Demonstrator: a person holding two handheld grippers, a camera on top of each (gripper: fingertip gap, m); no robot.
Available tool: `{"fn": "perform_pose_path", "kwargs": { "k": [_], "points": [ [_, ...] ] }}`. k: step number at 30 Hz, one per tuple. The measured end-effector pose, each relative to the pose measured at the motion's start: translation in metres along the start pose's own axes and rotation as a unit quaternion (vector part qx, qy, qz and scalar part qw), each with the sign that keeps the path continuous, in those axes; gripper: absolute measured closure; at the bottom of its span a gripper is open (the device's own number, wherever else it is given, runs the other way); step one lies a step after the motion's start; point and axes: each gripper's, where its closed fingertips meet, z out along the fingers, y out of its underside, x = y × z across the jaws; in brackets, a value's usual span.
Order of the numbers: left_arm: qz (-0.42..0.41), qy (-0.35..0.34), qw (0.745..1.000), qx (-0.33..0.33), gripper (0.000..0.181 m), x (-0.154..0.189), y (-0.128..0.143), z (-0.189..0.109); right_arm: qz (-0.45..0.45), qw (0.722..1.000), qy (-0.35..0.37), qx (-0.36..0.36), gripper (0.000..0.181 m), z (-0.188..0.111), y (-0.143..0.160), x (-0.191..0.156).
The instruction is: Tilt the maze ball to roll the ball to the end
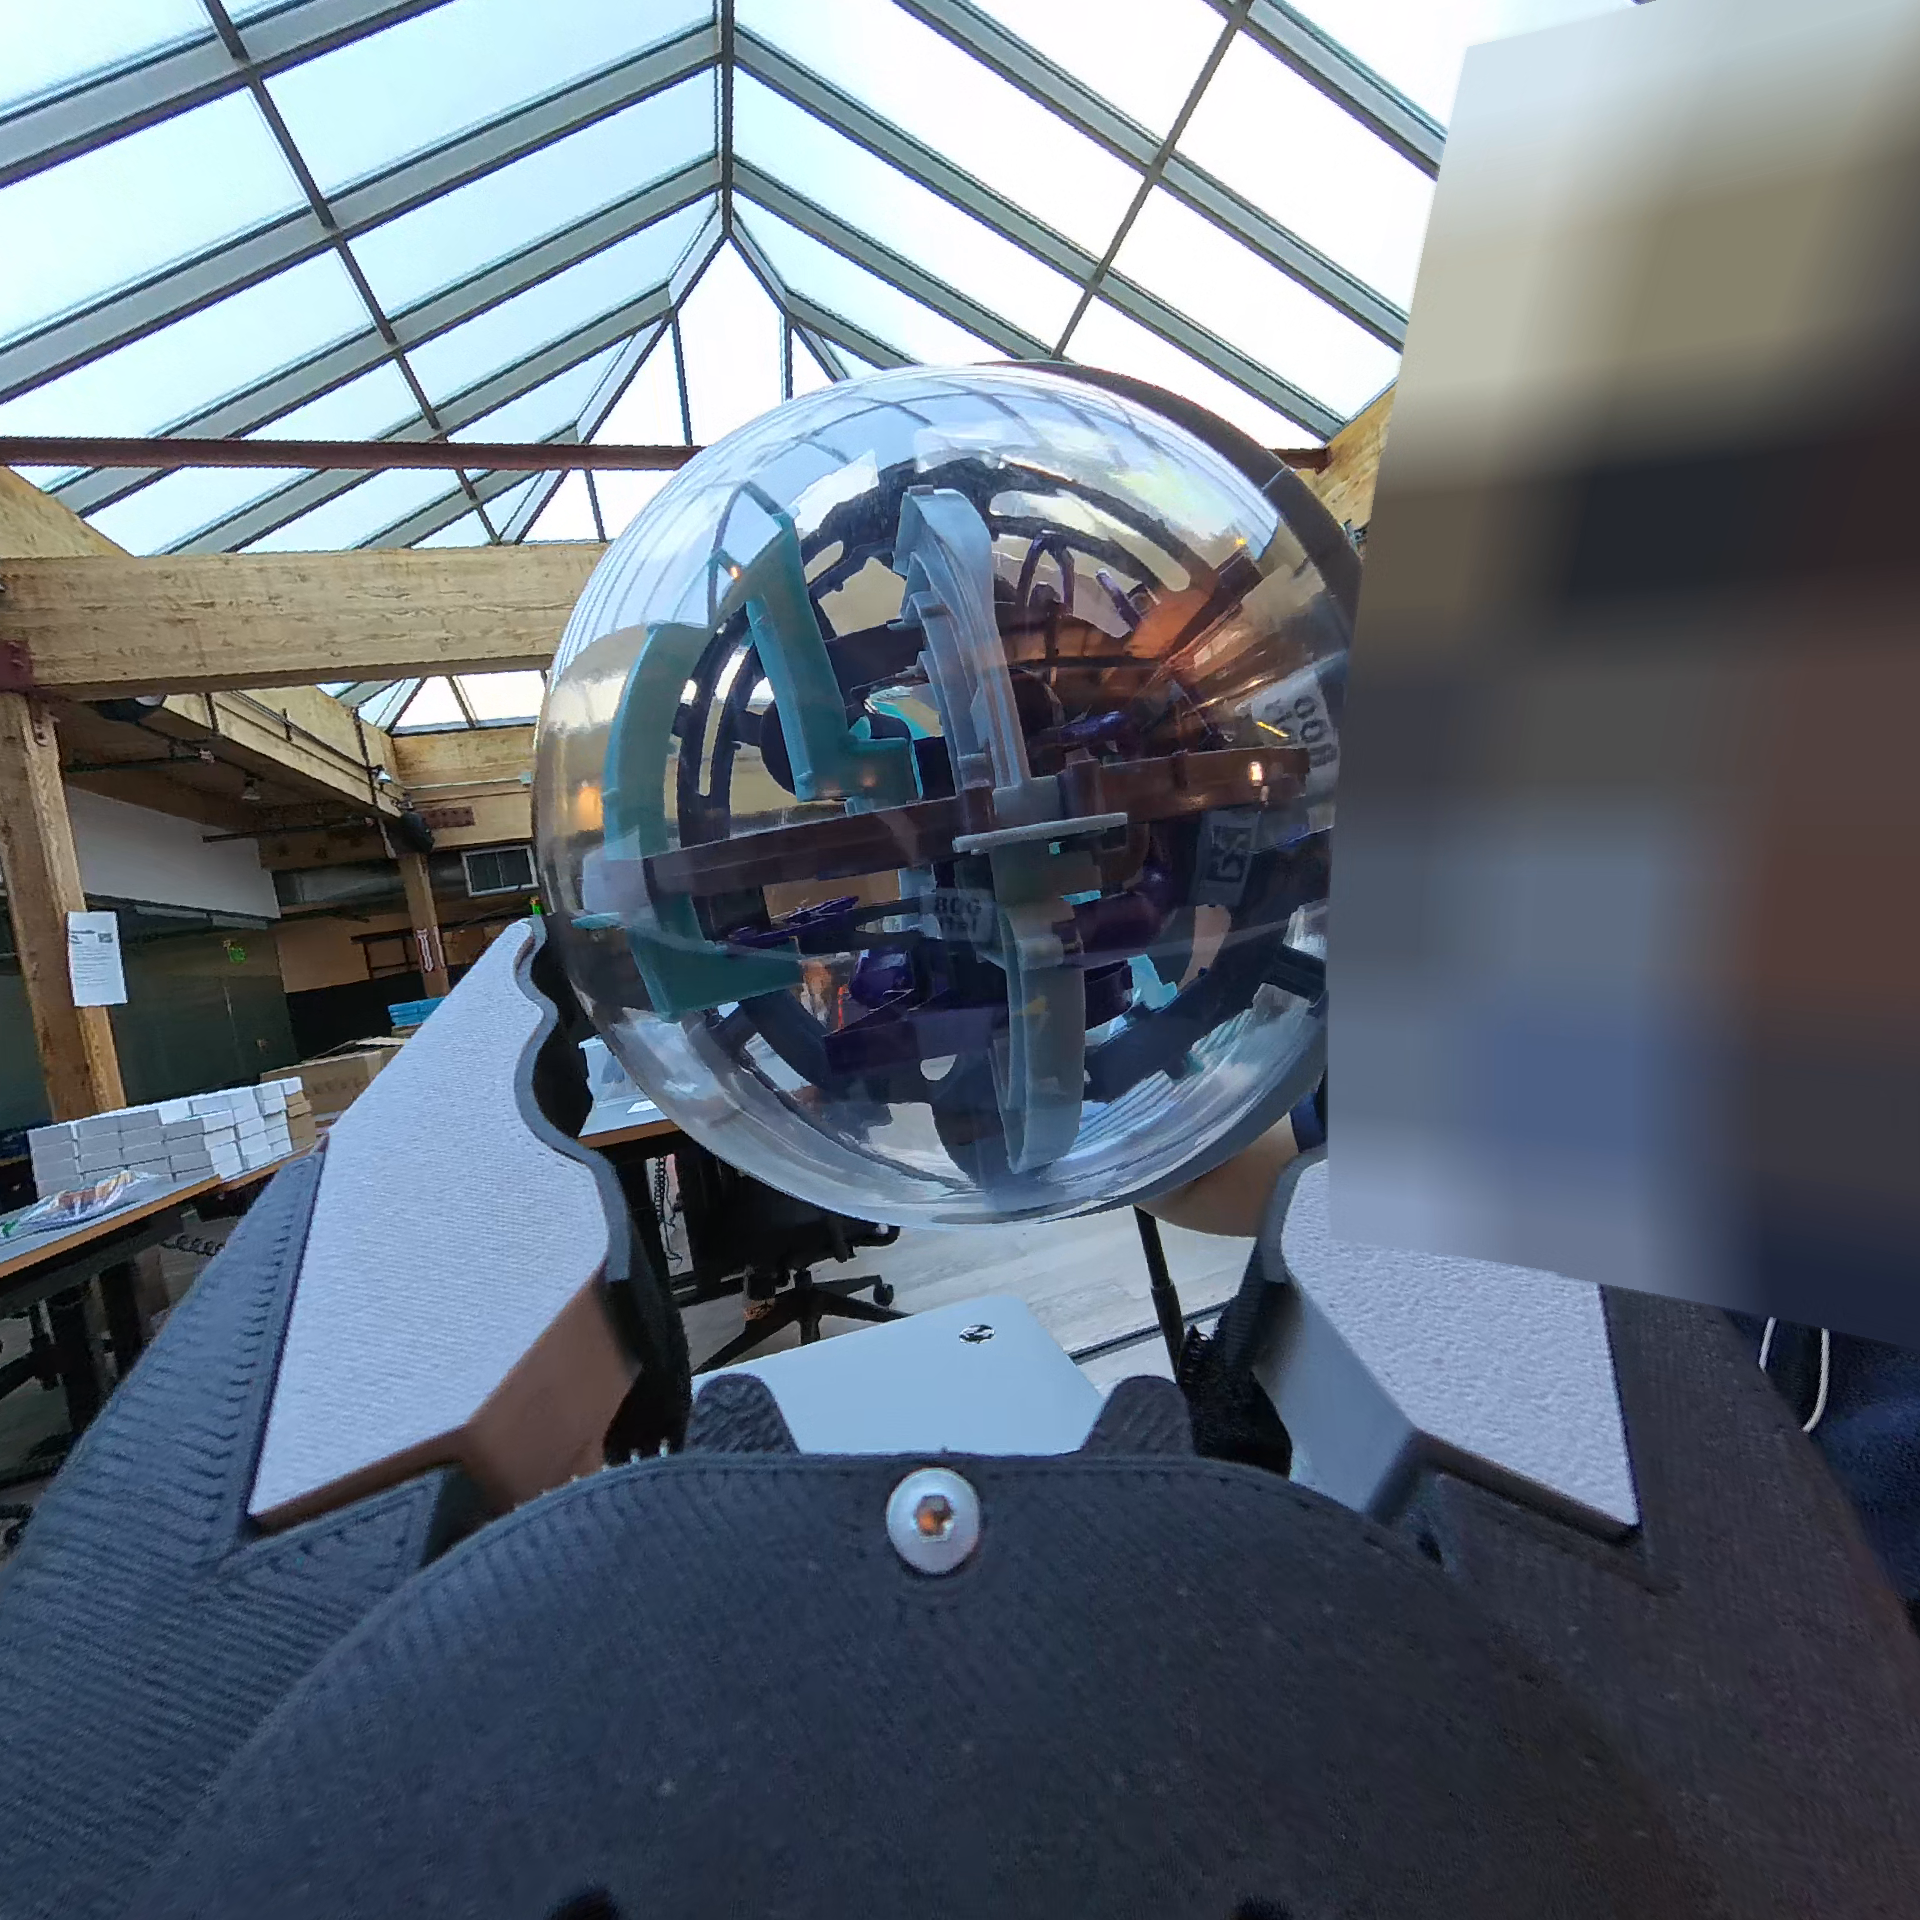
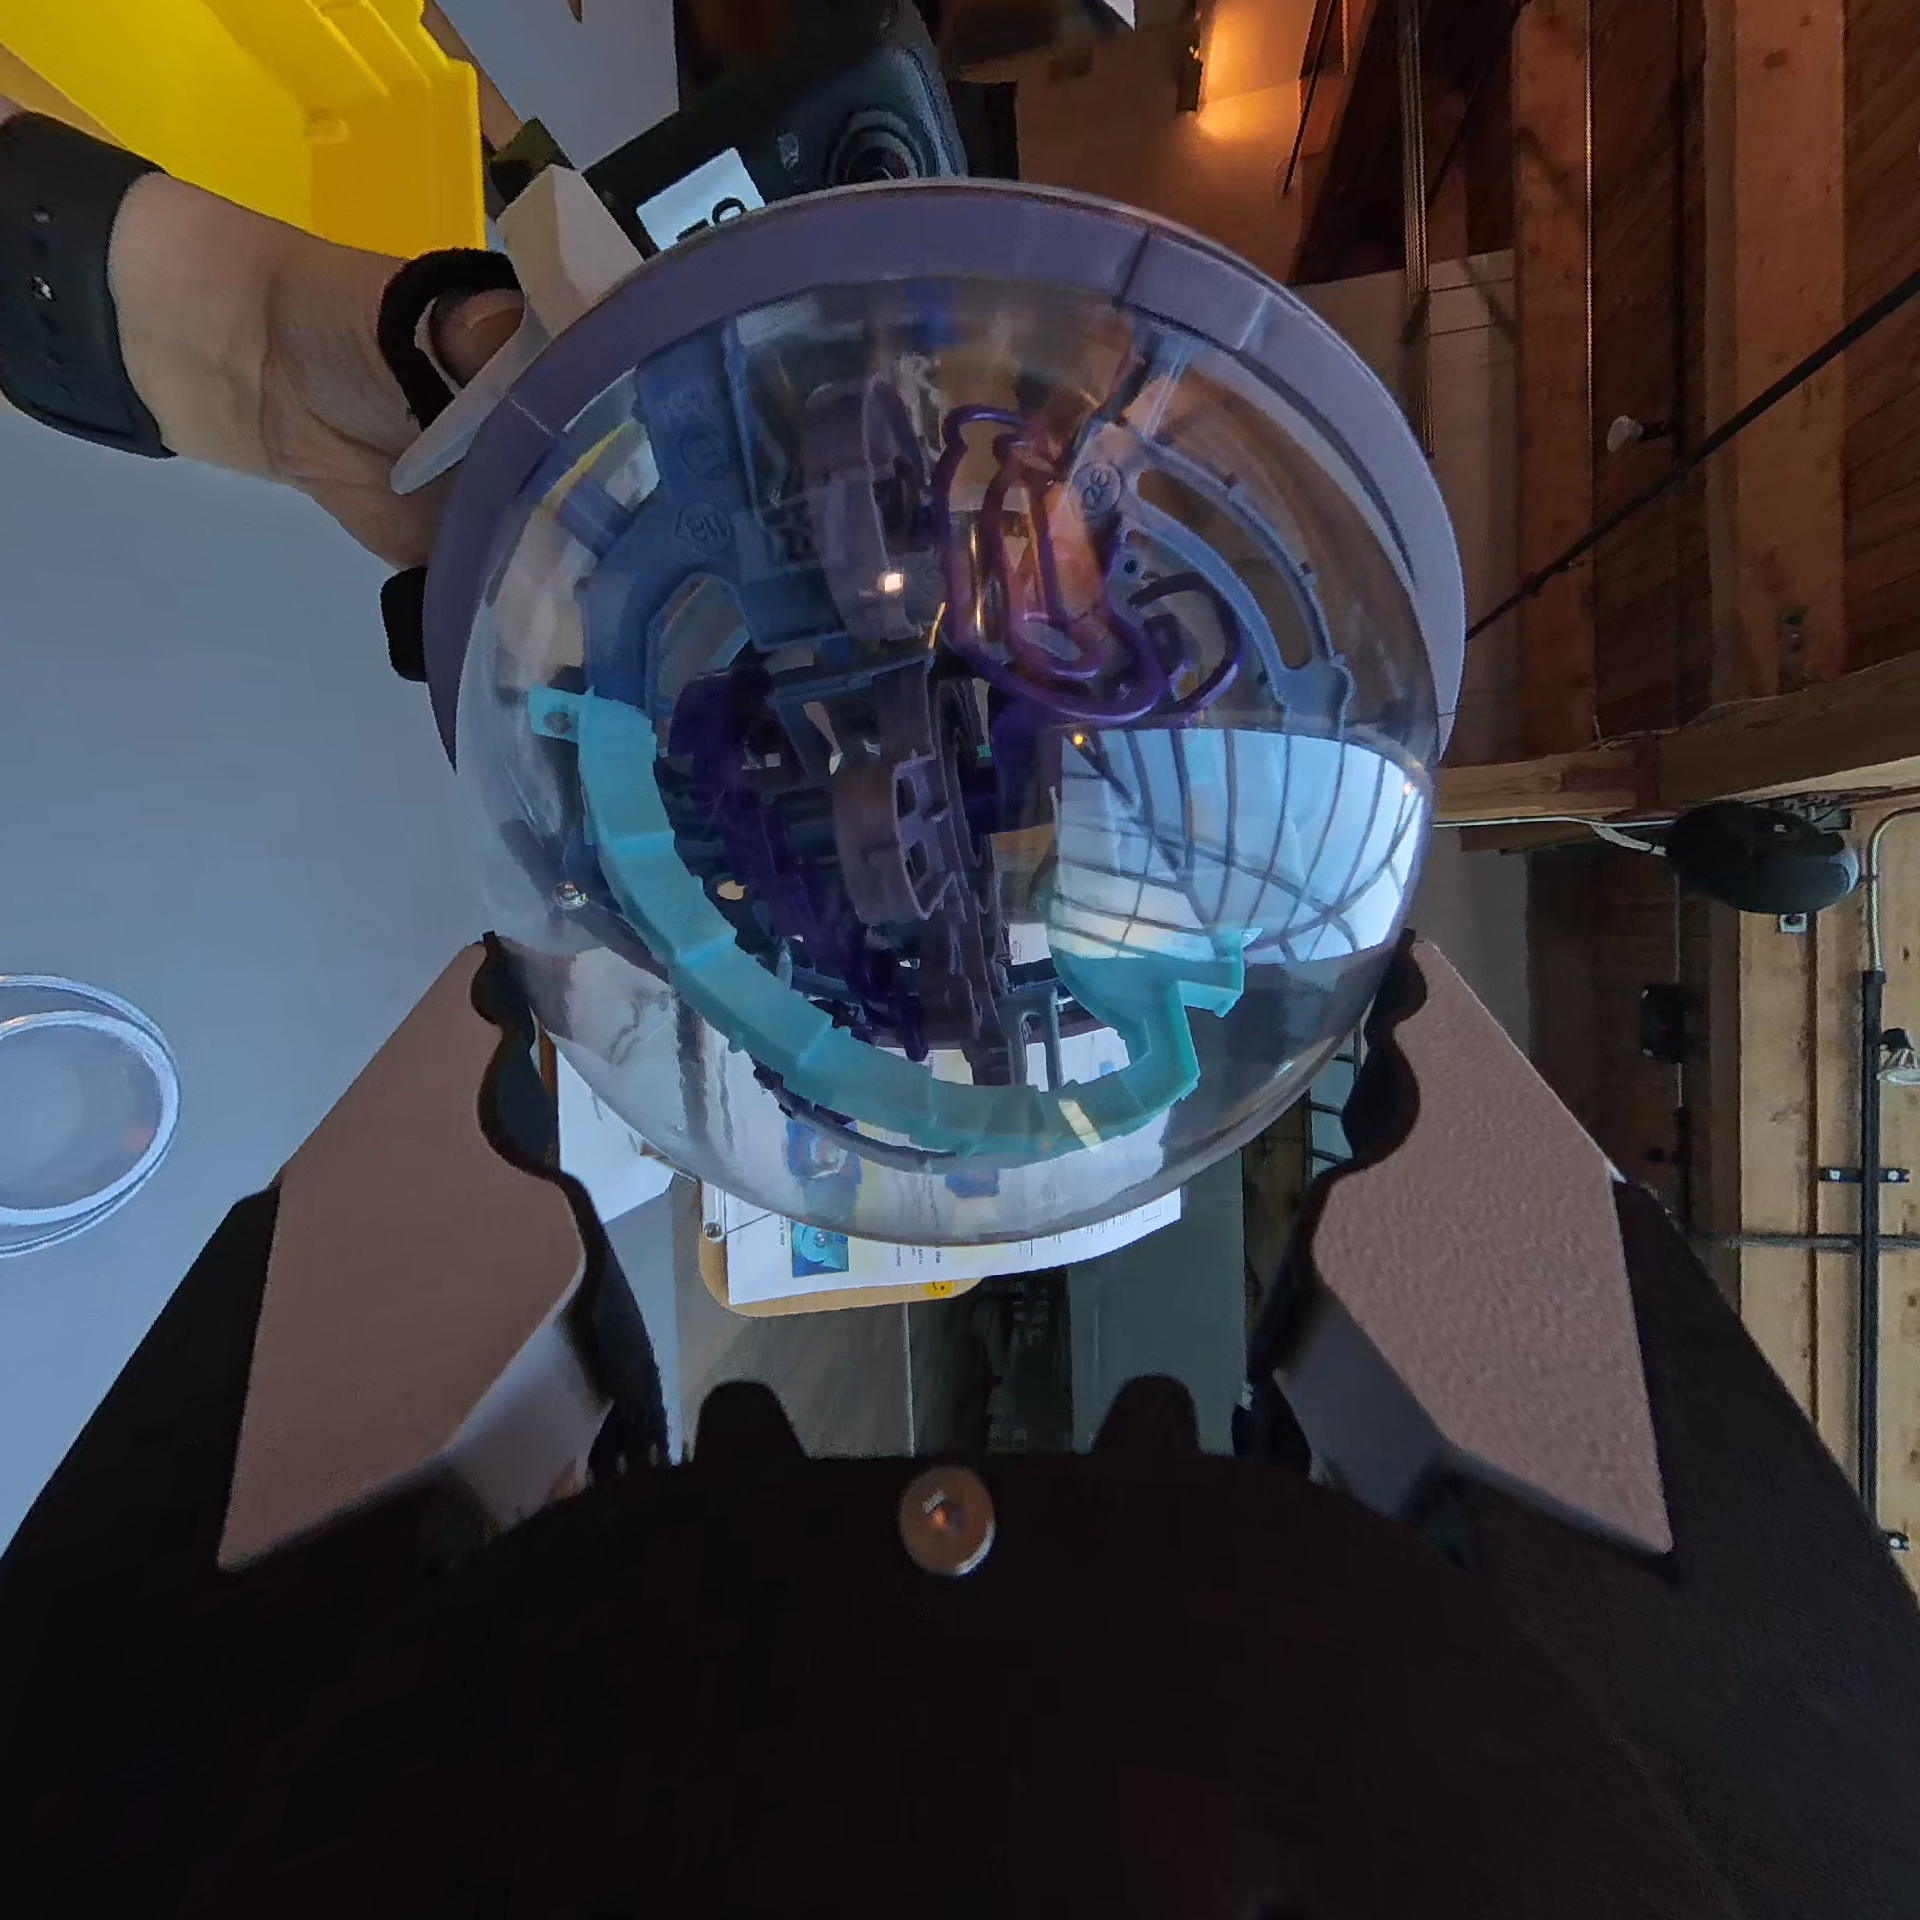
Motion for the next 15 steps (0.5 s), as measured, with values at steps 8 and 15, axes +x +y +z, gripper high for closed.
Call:
{"fn": "perform_pose_path", "kwargs": {
  "k": [8, 15],
  "points": [
    [-0.015, 0.002, 1.0, 0.004, 0.037, -0.002, 0.007, 0.0, -0.002, 1.0, -0.02, -0.02, 0.025, 0.0, 0.005, -0.004],
    [-0.025, 0.005, 1.0, 0.005, 0.038, -0.003, 0.012, 0.001, -0.001, 0.999, -0.031, -0.03, 0.025, -0.001, 0.008, -0.007]
  ]
}}
